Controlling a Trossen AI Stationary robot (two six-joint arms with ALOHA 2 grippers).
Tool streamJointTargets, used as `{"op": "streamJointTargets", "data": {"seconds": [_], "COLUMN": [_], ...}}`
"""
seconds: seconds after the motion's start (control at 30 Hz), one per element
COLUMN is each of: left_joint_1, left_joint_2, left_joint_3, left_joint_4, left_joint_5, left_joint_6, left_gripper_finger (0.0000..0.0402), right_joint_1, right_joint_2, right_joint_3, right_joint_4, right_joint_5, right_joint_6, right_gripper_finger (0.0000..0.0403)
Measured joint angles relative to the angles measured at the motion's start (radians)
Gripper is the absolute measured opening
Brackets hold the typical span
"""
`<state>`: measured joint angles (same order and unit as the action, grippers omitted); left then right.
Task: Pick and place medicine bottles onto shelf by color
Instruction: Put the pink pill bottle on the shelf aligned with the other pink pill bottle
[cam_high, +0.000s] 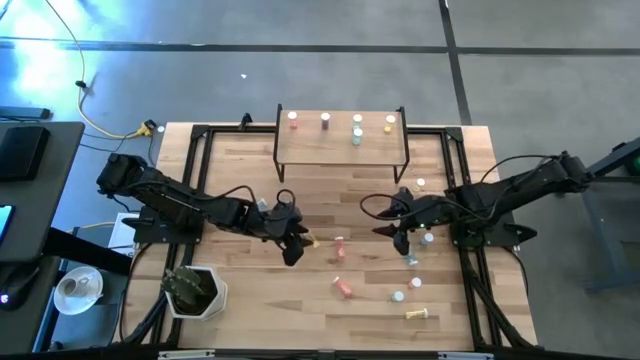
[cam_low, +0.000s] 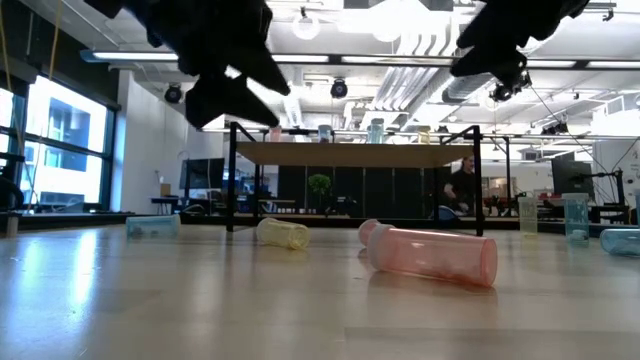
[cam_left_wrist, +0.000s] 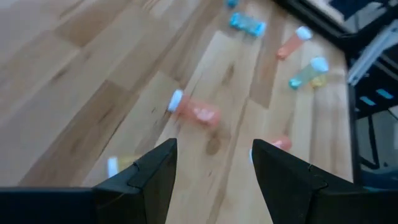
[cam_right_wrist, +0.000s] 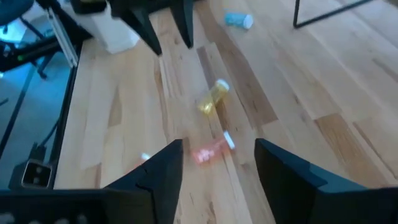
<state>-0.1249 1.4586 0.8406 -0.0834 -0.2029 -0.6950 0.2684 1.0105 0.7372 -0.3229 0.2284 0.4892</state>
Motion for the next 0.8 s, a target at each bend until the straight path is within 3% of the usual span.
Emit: {"op": "streamJointTargets", "data": {"seconds": [0.27, 0.8], "left_joint_1": [0.0, 0.049], "left_joint_2": [-0.007, -0.187], "left_joint_3": [0.0, 0.003], "left_joint_4": [-0.092, -0.101], "left_joint_5": [-0.094, -0.152], "left_joint_6": [0.024, 0.257], "left_gripper_finger": [0.02, 0.02], "right_joint_1": [-0.015, -0.074], "right_joint_2": [0.075, 0.254], "right_joint_3": [0.0, 0.019], "right_joint_4": [0.173, 0.23], "right_joint_5": [-0.008, -0.174], "right_joint_6": [0.003, 0.124], "right_gripper_finger": [0.0235, 0.0236]}}
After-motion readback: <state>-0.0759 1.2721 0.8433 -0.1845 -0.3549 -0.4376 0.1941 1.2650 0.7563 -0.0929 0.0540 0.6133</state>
